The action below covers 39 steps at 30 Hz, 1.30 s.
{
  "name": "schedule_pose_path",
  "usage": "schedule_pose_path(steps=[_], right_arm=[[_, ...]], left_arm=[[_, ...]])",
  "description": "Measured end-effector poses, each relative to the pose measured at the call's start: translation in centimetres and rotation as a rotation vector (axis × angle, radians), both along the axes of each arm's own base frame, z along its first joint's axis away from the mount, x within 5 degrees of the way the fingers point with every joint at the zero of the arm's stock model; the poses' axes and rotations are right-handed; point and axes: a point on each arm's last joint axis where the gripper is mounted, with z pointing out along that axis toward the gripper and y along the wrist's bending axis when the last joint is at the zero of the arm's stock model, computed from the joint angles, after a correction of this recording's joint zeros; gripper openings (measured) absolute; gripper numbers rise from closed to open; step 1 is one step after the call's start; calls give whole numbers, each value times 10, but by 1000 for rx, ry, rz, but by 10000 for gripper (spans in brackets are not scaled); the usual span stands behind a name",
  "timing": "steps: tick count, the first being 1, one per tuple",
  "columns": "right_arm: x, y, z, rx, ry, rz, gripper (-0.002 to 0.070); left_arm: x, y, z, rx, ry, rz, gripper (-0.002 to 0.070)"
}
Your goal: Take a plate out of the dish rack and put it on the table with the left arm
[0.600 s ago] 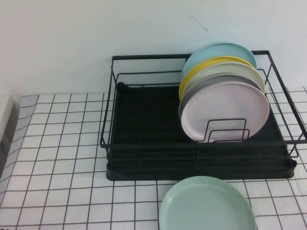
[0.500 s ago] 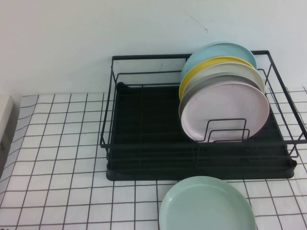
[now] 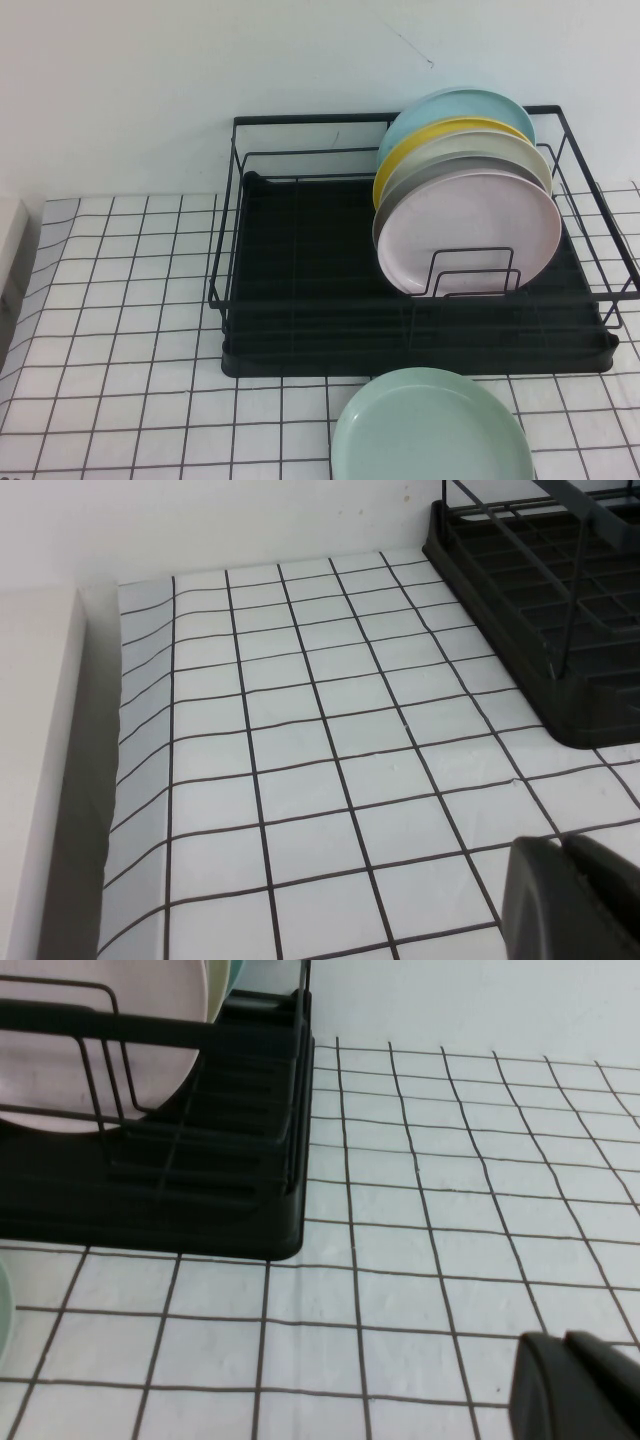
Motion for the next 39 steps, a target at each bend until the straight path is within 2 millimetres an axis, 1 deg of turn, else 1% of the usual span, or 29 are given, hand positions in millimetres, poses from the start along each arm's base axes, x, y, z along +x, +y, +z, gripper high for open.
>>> schedule_pose_path(steps=[18,23,25,28,33,36,39], right_arm=[[0,0,0,0,0,0,-3],[0,0,0,0,0,0,-3],[0,0,0,0,0,0,-3],[0,0,0,0,0,0,-3],[0,0,0,0,0,0,-3],[0,0,0,0,0,0,-3],[0,0,0,0,0,0,-3]], left_arm=[[0,0,0,0,0,0,-3],[2,1,4,-5,-59,13,-3],[3,2,12,-15,-152,29,-3],[4,6,32,-38,-372,69,-3],[-3,12,60,-73,-693,126,-3],[-9,14,71,-87,-824,150,-3],[-12,15,76,-95,-888,163,-3]])
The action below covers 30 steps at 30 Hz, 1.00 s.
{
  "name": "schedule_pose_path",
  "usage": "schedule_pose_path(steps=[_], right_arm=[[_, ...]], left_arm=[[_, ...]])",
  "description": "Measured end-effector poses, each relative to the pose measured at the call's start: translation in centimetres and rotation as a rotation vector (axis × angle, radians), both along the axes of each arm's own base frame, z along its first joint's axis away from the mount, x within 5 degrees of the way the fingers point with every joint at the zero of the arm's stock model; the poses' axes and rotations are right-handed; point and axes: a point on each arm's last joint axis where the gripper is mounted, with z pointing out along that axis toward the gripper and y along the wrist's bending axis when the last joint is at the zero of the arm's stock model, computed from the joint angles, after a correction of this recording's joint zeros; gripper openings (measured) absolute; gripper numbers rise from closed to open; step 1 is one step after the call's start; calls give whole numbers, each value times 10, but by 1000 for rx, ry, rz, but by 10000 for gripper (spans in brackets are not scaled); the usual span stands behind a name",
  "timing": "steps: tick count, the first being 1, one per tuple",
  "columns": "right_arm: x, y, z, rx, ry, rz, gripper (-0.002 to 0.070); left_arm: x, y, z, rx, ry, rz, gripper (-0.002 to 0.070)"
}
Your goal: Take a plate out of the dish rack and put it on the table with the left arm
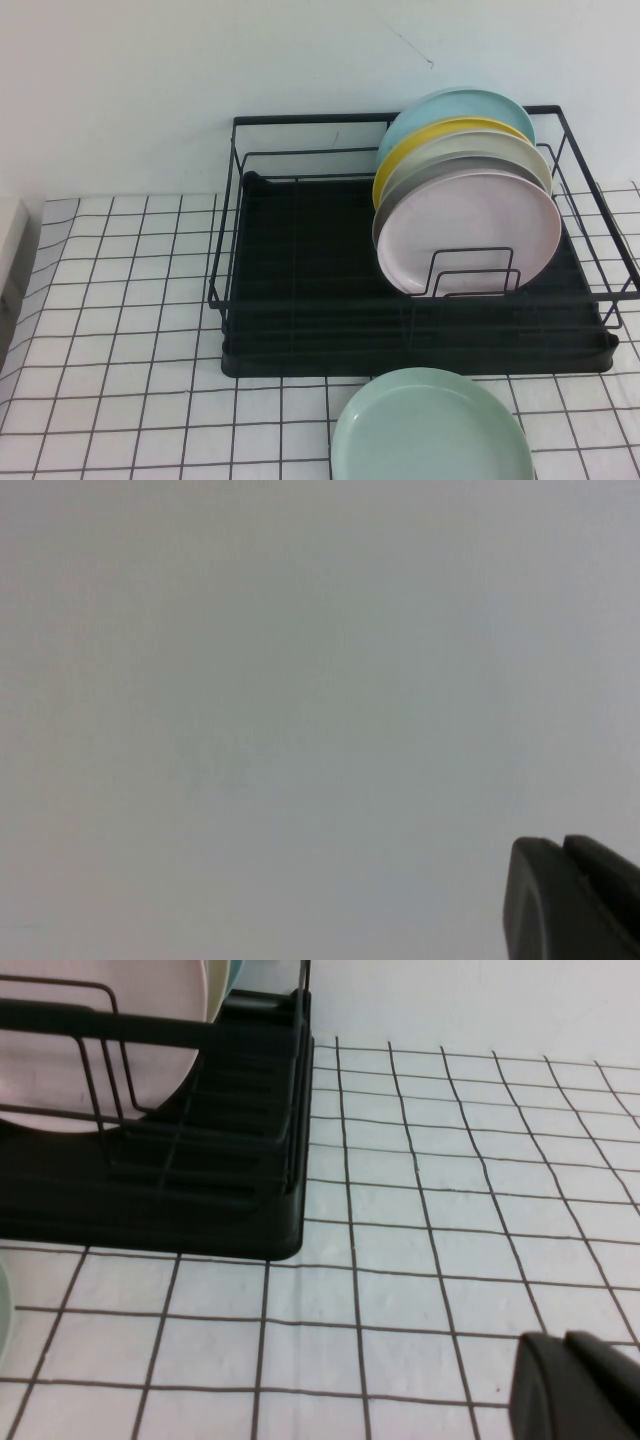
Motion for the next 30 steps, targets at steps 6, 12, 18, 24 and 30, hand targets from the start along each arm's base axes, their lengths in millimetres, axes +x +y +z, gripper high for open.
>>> schedule_pose_path(steps=[6,12,18,24,30], right_arm=[[0,0,0,0,0,0,-3],[0,0,0,0,0,0,-3],[0,0,0,0,0,0,-3],[0,0,0,0,0,0,-3],[0,0,0,0,0,0,-3]], left_arm=[[5,-3,0,-30,182,-53,-3],[3,-11,44,100,479,-110,-3],[37,-18,88,142,759,-153,-3],[93,-36,111,275,862,-281,-3],[157,-63,117,466,802,-500,-3]])
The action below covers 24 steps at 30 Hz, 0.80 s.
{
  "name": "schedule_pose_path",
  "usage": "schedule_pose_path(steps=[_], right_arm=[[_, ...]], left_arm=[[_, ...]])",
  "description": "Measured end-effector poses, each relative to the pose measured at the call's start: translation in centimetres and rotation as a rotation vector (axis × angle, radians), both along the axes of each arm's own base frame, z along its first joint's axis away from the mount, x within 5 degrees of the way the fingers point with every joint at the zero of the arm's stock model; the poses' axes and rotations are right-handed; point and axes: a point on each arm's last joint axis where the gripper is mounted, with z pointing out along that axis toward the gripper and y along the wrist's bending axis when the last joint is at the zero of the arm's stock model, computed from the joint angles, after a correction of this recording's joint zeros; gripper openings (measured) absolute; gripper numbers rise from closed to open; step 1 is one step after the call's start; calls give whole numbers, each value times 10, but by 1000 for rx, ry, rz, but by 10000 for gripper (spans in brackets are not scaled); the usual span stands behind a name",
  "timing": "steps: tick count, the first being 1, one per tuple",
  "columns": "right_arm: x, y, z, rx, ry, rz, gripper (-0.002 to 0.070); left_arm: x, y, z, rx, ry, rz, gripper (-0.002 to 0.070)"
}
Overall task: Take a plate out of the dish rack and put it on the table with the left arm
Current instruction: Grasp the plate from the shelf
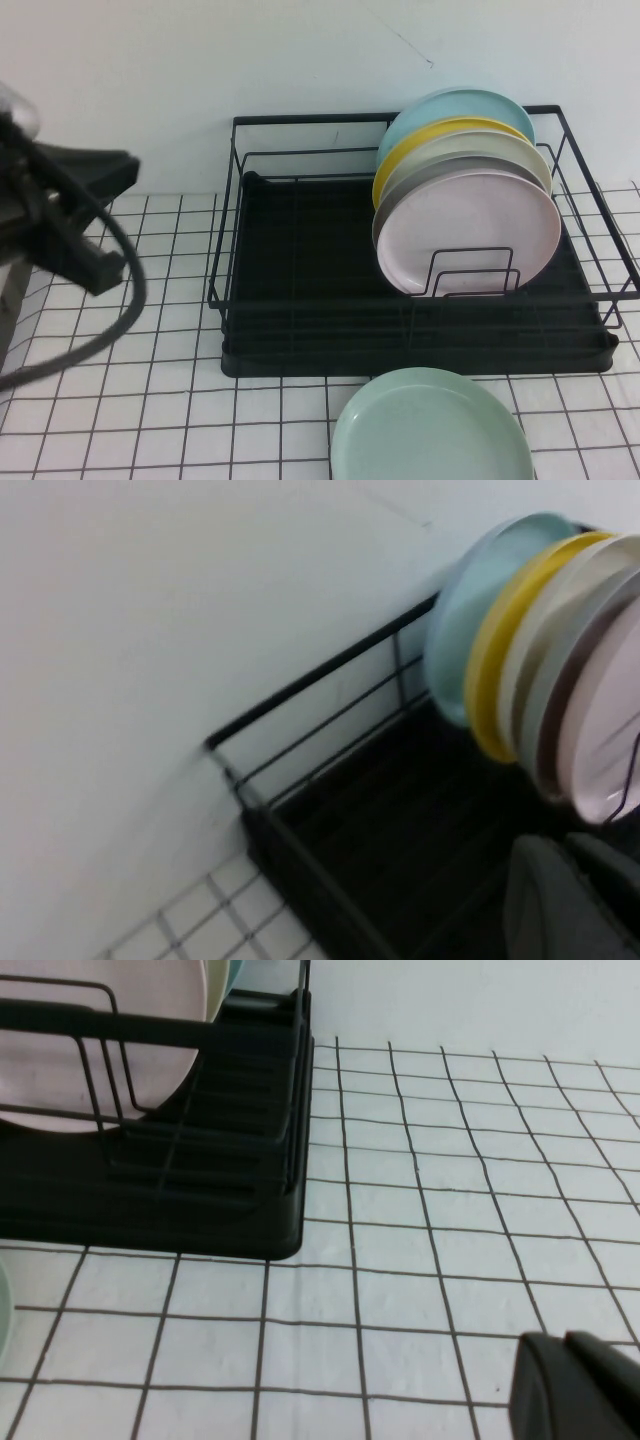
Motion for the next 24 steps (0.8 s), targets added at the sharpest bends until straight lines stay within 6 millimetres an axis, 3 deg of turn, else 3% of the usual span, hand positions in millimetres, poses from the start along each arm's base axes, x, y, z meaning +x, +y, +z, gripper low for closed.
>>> schedule_pose_path(steps=[7,16,20,24], right_arm=[[0,0,0,0,0,0,-3],[0,0,0,0,0,0,-3],[0,0,0,0,0,0,-3],[0,0,0,0,0,0,-3]], left_arm=[[69,-35,-8,3,-77,-167,-3],[114,-118,-39,113,-75,-339,8],[126,-149,-58,129,-44,-401,99],[137,-173,-76,175,-48,-458,260]])
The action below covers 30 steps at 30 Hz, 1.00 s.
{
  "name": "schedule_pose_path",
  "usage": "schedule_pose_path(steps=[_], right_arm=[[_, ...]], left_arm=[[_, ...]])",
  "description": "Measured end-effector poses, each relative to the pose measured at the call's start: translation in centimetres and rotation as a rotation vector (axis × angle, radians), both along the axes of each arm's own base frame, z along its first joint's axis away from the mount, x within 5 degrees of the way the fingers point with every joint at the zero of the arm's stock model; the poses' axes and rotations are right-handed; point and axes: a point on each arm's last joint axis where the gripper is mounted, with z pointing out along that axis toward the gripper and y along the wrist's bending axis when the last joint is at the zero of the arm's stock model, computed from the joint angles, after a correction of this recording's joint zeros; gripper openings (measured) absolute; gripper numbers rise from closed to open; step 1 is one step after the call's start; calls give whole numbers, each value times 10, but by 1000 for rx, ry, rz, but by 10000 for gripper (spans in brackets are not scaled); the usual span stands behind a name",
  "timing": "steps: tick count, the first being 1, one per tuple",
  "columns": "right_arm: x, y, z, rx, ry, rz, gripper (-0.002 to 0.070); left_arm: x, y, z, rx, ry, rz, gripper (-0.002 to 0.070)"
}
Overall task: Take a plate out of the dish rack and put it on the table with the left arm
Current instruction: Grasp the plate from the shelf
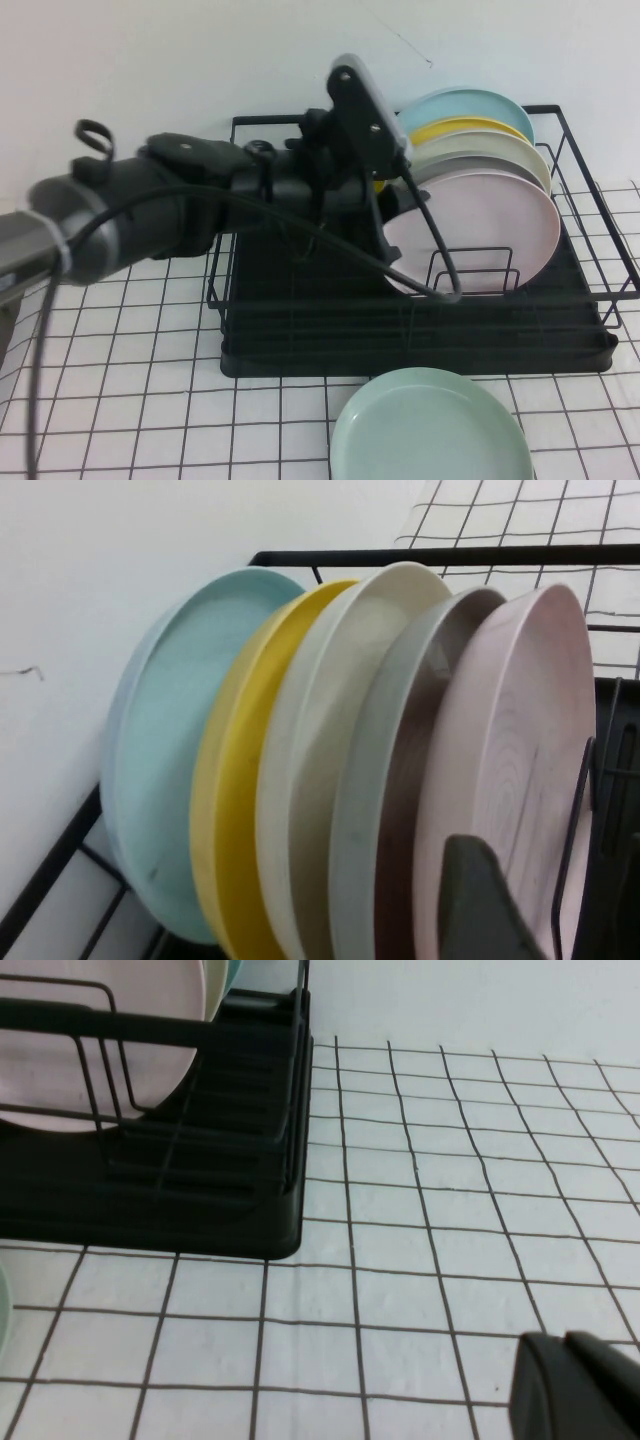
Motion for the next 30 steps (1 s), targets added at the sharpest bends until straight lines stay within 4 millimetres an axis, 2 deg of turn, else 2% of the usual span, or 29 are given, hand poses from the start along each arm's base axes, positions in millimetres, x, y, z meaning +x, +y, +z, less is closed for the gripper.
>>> schedule_pose_path(steps=[2,5,15,18,22,23,30], right_arm=[[0,0,0,0,0,0,-3],[0,0,0,0,0,0,-3],[0,0,0,0,0,0,-3],[0,0,0,0,0,0,-3],[0,0,0,0,0,0,-3],[0,0,0,0,0,0,-3],[0,0,0,0,0,0,-3]], left_arm=[[7,-9,-7,12,-1,-6,335],[17,-20,-16,25,0,-6,382],[35,-35,-47,54,31,42,393],[38,-36,-55,55,52,55,341],[39,-36,-56,51,55,75,113],[39,-36,-56,45,57,69,87],[37,-38,-42,28,20,45,88]])
